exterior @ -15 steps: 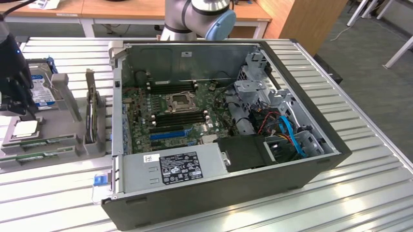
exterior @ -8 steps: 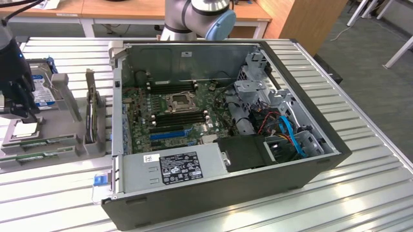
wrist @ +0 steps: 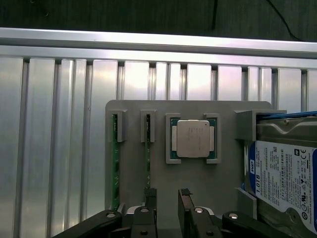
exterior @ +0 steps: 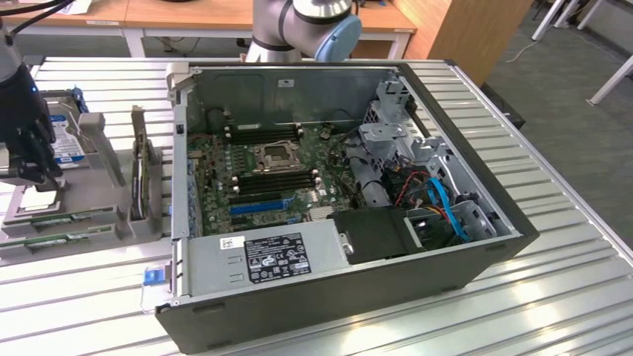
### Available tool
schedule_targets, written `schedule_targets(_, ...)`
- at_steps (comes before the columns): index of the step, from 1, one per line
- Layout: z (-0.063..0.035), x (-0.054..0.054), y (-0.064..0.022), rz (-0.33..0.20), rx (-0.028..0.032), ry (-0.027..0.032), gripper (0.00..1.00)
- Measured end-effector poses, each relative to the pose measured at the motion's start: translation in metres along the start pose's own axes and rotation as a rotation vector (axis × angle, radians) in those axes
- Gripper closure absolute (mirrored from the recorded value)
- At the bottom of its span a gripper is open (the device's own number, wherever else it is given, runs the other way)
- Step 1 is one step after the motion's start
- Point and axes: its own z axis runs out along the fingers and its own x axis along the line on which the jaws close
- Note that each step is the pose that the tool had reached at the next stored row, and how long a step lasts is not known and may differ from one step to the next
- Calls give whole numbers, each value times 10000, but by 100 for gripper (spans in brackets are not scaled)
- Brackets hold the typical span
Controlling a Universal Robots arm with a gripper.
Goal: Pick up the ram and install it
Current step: 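Pick up the ram and move it above insertion slot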
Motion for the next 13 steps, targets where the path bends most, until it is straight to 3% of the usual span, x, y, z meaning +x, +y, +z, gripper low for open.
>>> schedule_targets(13,-1,113,1,0,2,-1,69)
